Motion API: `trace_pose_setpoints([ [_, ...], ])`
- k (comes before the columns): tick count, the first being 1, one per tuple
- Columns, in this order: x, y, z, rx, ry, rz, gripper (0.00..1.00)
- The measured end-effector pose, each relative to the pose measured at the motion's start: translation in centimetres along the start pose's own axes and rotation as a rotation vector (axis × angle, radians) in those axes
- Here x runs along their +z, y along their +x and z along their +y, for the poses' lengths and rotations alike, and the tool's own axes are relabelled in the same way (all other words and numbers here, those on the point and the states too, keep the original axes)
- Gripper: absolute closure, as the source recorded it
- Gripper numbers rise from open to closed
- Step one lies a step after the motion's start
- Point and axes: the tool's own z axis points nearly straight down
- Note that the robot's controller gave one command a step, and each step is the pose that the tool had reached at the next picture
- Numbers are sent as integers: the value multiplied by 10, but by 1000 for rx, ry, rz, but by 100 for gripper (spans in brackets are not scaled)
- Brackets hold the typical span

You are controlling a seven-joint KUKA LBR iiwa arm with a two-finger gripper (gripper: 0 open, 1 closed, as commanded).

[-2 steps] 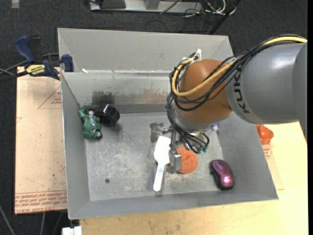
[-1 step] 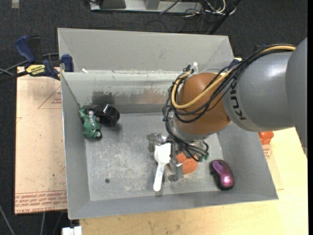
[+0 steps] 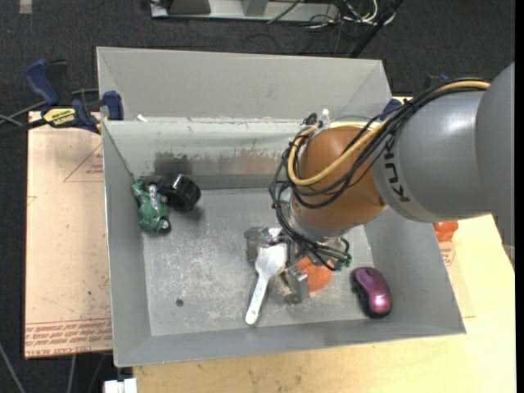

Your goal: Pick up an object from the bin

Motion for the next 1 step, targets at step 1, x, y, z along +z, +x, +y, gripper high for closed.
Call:
trace_pose_setpoints([
  [1, 16, -24, -31, -553, 1, -4, 100],
])
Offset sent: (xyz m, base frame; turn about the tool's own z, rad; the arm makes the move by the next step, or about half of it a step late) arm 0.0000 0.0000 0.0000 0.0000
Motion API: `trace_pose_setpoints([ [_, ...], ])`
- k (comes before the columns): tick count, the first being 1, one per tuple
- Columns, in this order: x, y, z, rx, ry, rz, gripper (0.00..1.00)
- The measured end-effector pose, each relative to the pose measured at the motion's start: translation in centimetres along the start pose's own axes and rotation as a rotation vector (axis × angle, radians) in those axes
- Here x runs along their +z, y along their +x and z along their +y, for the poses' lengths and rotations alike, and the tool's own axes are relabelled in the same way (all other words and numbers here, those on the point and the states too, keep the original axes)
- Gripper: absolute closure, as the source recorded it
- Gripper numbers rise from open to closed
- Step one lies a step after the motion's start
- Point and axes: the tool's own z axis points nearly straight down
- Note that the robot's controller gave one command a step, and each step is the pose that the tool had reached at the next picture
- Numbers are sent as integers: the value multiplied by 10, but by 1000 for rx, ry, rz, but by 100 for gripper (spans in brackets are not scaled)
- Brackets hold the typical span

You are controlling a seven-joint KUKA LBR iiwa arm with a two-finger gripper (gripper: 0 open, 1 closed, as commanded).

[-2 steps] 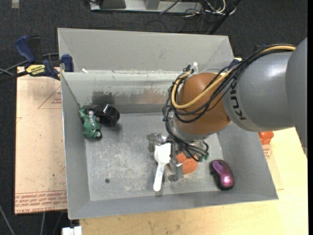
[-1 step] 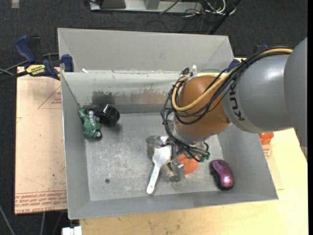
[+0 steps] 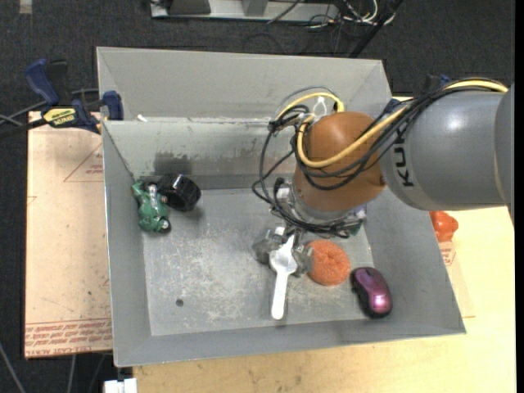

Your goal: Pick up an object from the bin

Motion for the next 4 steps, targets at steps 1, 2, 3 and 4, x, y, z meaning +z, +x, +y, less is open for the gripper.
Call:
trace_pose_setpoints([
  [1, 0, 0, 0, 0, 0, 0, 100],
  [2, -25, -2, 1, -11, -6, 2, 100],
  [3, -208, -11, -16, -61, 6, -7, 100],
  [4, -205, -10, -15, -61, 0, -4, 100],
])
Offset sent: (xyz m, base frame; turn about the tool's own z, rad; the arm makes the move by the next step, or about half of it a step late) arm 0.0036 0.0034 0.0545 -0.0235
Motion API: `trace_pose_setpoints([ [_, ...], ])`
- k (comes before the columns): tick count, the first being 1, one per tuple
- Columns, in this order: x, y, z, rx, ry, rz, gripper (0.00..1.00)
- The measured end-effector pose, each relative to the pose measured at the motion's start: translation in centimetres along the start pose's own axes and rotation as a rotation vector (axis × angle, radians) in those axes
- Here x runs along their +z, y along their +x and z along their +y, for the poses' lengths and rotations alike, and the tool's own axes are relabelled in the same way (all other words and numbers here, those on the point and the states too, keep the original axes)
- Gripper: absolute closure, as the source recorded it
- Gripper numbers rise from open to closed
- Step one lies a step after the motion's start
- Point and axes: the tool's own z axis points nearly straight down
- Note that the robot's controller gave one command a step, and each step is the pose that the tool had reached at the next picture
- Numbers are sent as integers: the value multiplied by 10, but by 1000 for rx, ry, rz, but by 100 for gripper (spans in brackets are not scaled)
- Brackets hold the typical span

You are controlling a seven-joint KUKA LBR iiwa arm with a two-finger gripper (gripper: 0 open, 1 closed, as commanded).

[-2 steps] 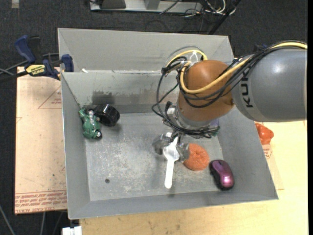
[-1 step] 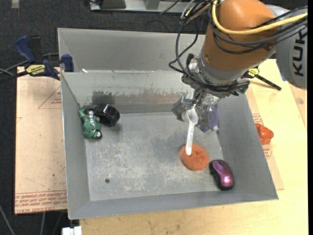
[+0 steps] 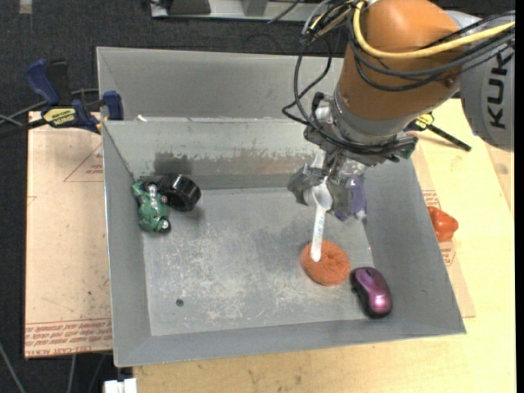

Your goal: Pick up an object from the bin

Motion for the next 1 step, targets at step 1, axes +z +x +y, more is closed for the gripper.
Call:
trace_pose_setpoints([
  [1, 0, 0, 0, 0, 0, 0, 100],
])
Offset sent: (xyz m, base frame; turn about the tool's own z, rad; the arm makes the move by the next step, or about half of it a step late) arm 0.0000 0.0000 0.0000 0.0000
